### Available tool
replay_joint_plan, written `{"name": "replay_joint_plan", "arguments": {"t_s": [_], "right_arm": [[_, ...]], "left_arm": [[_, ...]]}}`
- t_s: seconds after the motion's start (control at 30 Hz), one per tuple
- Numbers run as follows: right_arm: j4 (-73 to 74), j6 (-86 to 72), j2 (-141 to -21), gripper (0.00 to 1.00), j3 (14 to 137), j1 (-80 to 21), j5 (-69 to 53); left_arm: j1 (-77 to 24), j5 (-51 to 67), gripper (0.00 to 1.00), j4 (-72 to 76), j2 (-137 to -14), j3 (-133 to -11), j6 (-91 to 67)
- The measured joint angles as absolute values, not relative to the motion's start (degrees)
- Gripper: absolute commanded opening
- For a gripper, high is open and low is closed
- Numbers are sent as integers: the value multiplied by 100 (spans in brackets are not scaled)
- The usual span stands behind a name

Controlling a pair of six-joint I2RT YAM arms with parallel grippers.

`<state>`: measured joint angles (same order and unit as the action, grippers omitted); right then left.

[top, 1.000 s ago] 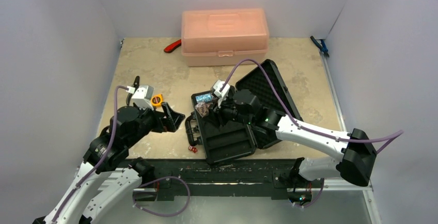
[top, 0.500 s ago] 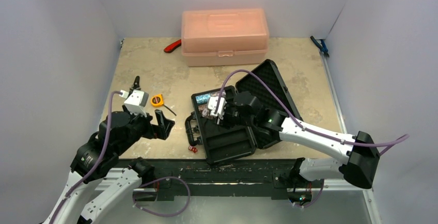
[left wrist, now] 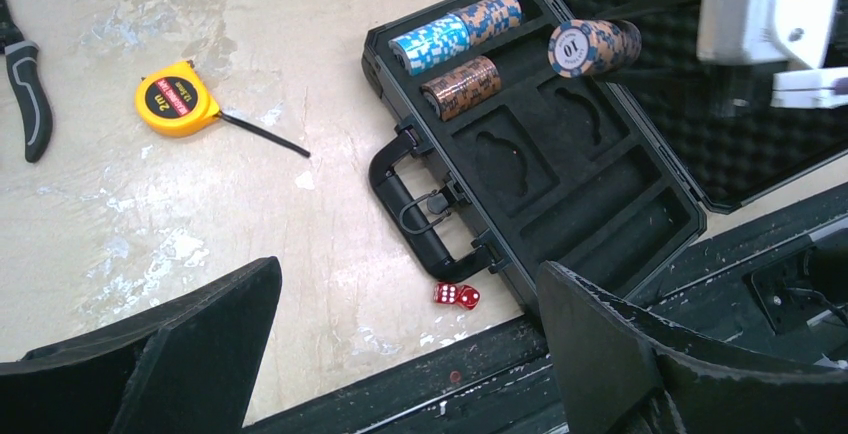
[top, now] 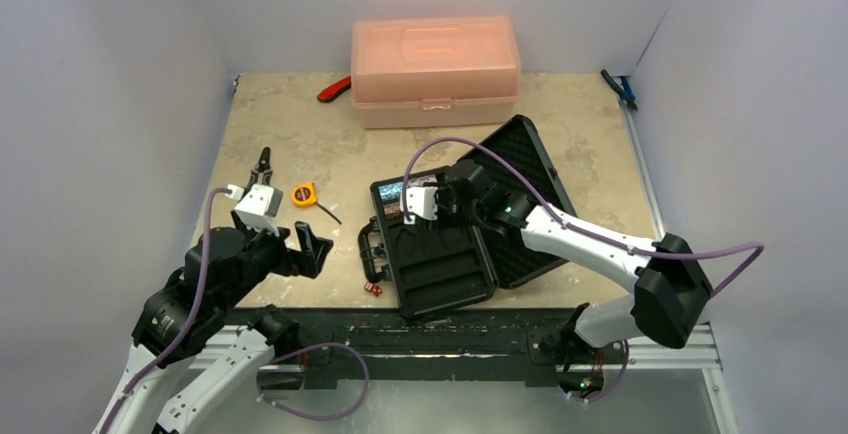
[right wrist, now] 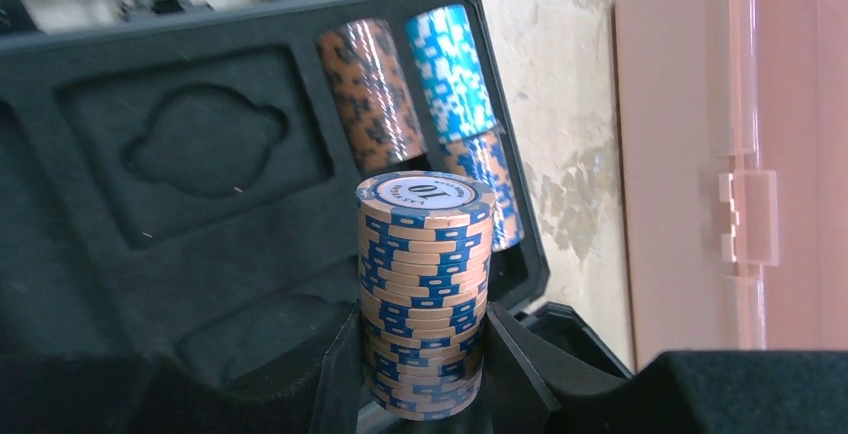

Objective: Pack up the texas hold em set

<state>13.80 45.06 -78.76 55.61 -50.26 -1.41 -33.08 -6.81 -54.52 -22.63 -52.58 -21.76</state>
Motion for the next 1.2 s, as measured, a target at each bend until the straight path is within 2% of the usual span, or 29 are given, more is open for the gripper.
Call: {"name": "replay_joint_plan", "arguments": {"t_s": [0.4,0.63,1.2], "right_arm": [[1938,5247,-8925,0,6477,-4609,30],[2062,5395,-9327,0,6598,-4593,-106],[2276,5708,-9542,0,6694,-4466,-276]], "left_arm": [[-3308,-687,100,-5450,-2123,-5229,-2141],[-3308,-687,100,-5452,-2062,-5190,-2139],[-3308,-687,100,-5450,-2027,-5183,-2139]]}}
